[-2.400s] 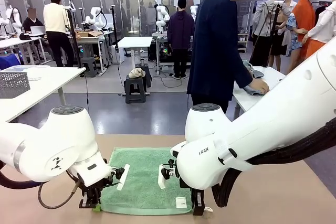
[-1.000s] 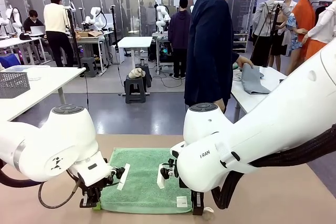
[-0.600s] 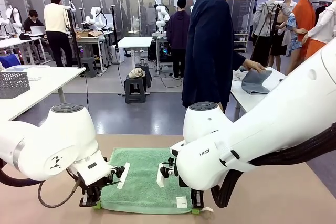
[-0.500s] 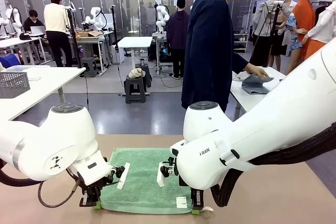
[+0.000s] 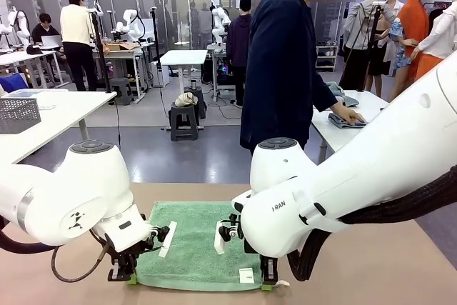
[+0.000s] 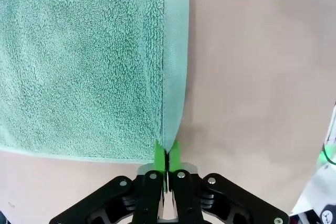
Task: Fold the towels and place them in the basket.
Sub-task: When a person lays out a Towel with hook on the table, fold it in half twice.
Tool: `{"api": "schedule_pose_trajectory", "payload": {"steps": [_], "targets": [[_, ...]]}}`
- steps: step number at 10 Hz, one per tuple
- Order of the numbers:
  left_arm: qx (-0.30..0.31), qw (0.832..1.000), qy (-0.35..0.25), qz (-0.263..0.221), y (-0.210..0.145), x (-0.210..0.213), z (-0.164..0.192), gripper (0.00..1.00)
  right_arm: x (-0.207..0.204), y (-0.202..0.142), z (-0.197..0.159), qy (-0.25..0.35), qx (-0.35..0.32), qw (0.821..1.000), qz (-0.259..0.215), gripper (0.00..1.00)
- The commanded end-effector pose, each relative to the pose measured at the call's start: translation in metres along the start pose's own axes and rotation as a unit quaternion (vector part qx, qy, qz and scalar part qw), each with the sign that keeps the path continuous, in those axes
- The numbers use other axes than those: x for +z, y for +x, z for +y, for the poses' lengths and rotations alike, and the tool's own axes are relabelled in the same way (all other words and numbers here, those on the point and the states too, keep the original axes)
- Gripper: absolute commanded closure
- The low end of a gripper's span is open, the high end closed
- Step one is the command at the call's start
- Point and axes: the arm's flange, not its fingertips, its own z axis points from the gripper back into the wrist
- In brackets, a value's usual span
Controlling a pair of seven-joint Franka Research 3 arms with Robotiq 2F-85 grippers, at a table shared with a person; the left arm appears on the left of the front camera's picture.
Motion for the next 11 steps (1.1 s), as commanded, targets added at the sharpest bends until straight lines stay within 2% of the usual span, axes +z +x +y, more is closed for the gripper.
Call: {"api": "schedule_pose_trajectory", "payload": {"steps": [1,4,8,11], "targets": [[-0.006,1.0,-0.01,0.002,-0.004,0.005,0.004,0.97,0.002,-0.003,-0.006,0.013,0.016,1.0,-0.003,1.0],[-0.015,1.0,-0.012,-0.002,-0.004,0.011,0.005,0.97,0.007,-0.004,-0.006,0.008,0.02,1.0,0.0,1.0],[-0.007,0.999,0.032,0.003,-0.01,0.057,0.004,0.97,0.05,-0.015,0.001,-0.038,-0.003,0.999,0.009,1.0],[-0.009,0.999,0.03,-0.007,-0.013,0.06,0.027,0.97,0.07,-0.013,-0.023,-0.051,0.015,0.999,-0.009,1.0]]}}
